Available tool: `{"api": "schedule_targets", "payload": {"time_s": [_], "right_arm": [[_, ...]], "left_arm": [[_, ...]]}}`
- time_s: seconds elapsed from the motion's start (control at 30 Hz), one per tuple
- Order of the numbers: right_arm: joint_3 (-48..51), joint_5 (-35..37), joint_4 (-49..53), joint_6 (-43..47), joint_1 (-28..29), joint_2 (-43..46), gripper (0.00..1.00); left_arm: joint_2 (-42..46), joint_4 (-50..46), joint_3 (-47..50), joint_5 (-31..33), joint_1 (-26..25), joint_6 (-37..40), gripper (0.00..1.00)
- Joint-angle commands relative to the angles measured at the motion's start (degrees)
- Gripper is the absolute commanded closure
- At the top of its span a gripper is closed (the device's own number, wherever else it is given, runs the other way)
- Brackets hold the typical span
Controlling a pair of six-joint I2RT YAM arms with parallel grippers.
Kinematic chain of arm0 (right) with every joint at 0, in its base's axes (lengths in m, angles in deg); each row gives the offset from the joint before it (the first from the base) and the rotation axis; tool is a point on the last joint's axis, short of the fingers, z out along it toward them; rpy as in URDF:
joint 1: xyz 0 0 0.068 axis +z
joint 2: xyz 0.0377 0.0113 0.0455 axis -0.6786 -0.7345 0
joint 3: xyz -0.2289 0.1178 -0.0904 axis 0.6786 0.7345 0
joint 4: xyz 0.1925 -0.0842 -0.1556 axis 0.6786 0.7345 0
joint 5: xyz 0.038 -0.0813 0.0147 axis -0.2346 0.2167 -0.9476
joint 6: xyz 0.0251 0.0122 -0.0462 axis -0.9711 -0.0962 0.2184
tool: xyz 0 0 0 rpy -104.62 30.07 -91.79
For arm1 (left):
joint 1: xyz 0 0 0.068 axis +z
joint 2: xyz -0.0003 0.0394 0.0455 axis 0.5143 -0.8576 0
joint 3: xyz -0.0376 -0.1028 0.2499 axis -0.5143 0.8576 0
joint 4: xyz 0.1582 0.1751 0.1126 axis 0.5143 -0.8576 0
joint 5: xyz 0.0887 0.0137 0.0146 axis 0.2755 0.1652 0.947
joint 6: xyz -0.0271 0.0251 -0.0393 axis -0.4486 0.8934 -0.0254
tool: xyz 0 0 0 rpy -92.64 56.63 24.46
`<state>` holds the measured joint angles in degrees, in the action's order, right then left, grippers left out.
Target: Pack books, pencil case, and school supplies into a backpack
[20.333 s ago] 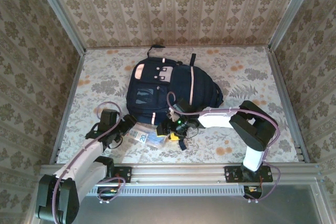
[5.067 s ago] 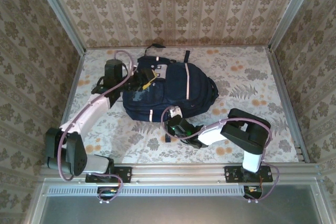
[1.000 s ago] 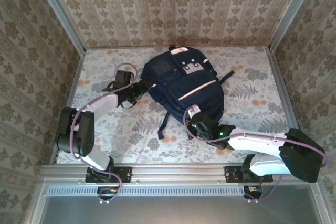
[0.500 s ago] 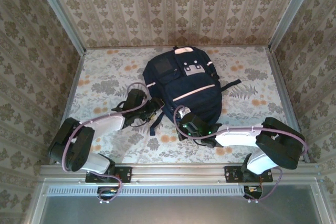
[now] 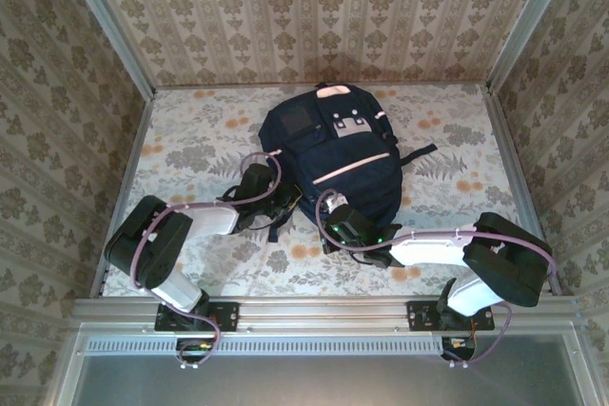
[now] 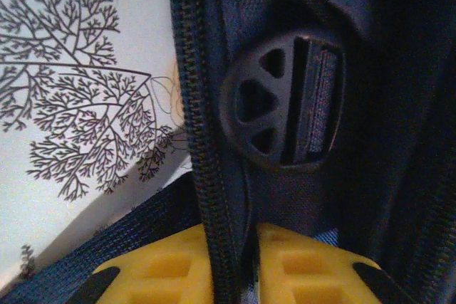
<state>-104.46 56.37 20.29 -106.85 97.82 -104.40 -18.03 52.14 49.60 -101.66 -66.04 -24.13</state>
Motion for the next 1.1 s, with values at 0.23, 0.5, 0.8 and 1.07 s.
{"api": "schedule_targets", "payload": {"time_s": [0.23,0.5,0.8,1.07], "right_arm": [[-3.11,7.17,19.64,-4.37,0.29,3.36,1.00],[-0.28,7.17,24.08,-5.49,-0.83,10.63,1.00],[3.38,4.36,27.63,-7.52,-9.09,18.10,1.00],[1.23,-10.15,18.59,-1.47,-11.19,15.66,1.00]], "left_arm": [[11.01,-12.03,0.77,5.85,4.62,6.39,0.89],[13.01,-13.30,2.78,5.40,7.26,7.41,0.92],[14.54,-15.91,2.29,4.42,10.57,10.00,0.93],[9.51,-25.00,-8.67,2.65,11.92,19.93,0.80]]}}
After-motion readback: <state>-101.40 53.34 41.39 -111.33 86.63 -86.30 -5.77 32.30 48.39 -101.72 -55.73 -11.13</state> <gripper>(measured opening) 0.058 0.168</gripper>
